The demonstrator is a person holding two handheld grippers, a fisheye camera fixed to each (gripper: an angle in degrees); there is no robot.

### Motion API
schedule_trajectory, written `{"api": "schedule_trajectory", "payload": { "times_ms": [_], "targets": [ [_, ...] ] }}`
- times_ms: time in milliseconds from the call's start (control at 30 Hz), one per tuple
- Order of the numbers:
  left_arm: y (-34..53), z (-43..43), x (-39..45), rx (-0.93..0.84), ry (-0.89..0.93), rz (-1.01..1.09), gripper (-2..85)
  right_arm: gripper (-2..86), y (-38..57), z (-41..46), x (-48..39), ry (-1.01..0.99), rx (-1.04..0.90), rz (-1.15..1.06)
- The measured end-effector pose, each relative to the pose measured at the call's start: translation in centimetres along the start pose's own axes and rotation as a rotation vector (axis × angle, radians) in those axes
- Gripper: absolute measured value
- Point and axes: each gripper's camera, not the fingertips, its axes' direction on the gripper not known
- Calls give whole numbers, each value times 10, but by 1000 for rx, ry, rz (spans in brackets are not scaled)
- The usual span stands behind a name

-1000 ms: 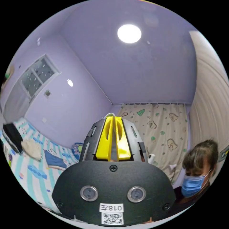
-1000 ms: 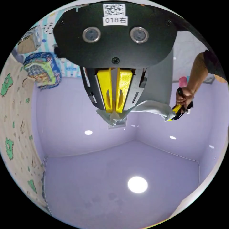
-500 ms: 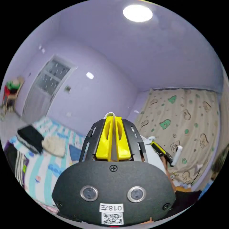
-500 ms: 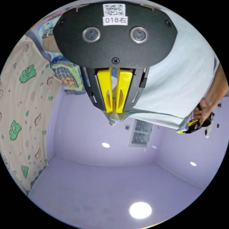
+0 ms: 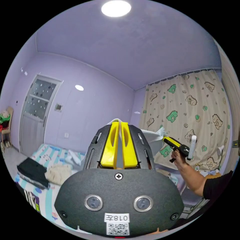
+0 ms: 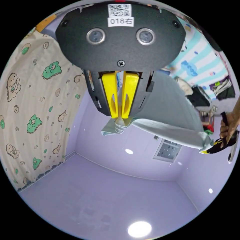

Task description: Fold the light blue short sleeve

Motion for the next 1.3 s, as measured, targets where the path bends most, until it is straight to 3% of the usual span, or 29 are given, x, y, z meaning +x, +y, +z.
{"api": "schedule_trajectory", "payload": {
  "times_ms": [133,233,367,467,600,800,933,1067,1200,1300],
  "targets": [
    [117,15,-38,-180,-38,-127,-9,0,92,22,-58,-25,-155,-87],
    [236,18,-62,-372,-110,-241,-9,1,202,44,-121,-86,-375,-104],
    [397,11,-97,-627,-179,-580,-9,1,339,84,-203,-195,-795,-130],
    [463,5,-106,-721,-203,-796,-9,1,374,107,-227,-226,-927,-144],
    [470,9,-100,-738,-189,-813,-9,0,352,141,-217,-238,-919,-95],
    [404,40,-66,-829,-78,-556,-8,2,303,152,-181,-317,-838,-96],
    [372,47,-33,-1021,12,-366,-4,10,300,140,-172,-413,-865,-157],
    [390,53,-24,-1234,58,-401,41,44,332,155,-184,-526,-1043,-198],
    [387,50,-43,-1213,121,-540,94,70,346,194,-168,-643,-1227,-155],
    [353,61,-65,-1095,36,-515,99,79,332,227,-125,-639,-1139,-24]
  ]
}}
